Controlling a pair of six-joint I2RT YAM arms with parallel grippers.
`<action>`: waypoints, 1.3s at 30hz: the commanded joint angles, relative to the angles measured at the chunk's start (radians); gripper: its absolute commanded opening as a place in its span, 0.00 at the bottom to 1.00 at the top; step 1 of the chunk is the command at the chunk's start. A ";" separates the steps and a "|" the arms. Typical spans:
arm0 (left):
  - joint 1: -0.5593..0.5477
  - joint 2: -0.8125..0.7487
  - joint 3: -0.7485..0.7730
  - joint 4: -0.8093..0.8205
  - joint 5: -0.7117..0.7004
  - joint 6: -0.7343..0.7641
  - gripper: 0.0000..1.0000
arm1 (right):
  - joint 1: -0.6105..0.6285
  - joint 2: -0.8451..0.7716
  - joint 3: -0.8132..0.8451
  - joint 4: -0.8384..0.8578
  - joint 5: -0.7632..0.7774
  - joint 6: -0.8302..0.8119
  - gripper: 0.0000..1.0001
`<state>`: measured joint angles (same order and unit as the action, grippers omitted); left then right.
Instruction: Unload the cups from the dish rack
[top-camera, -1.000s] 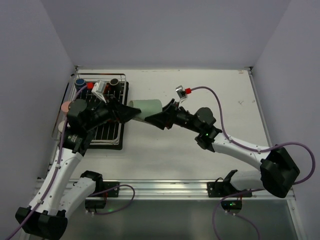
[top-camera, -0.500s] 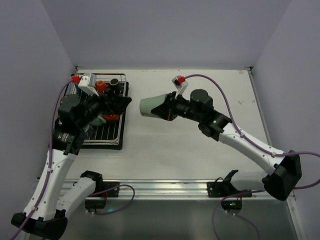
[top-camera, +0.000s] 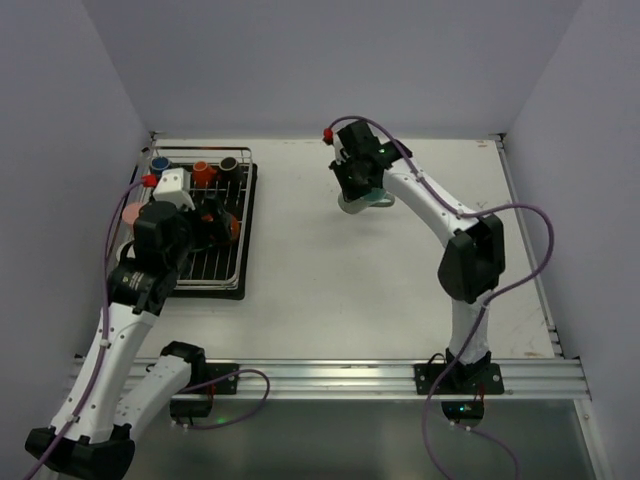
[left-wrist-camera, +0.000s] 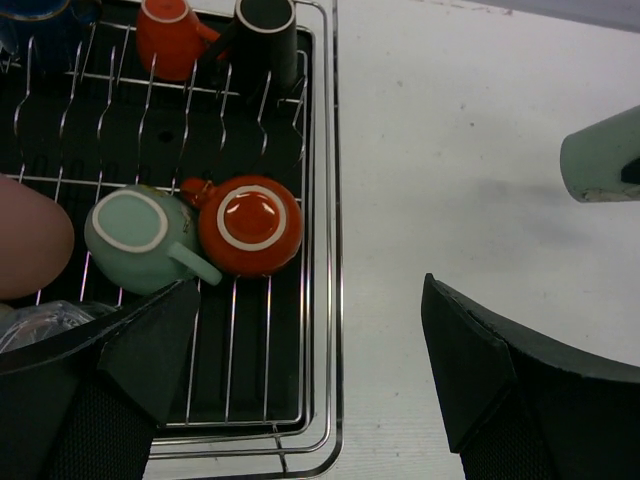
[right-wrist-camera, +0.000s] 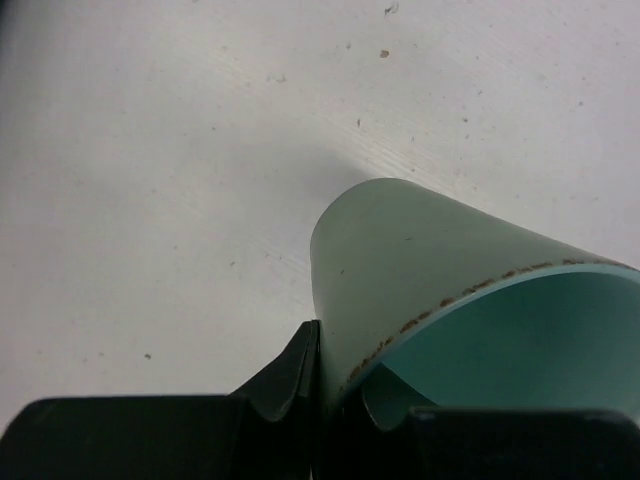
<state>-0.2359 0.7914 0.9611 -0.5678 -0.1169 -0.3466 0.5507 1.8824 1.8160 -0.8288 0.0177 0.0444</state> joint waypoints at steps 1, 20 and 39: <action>0.004 -0.030 -0.028 0.006 -0.059 0.023 1.00 | 0.012 0.127 0.208 -0.190 0.066 -0.161 0.00; 0.004 -0.156 -0.111 -0.139 -0.405 -0.176 1.00 | 0.029 0.454 0.371 -0.208 0.223 -0.252 0.06; 0.006 -0.107 -0.177 -0.227 -0.619 -0.393 1.00 | 0.049 -0.003 0.102 0.065 0.117 -0.075 0.98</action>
<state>-0.2359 0.6811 0.8116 -0.8108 -0.6243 -0.6682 0.5949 2.0338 1.9728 -0.8467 0.1913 -0.0319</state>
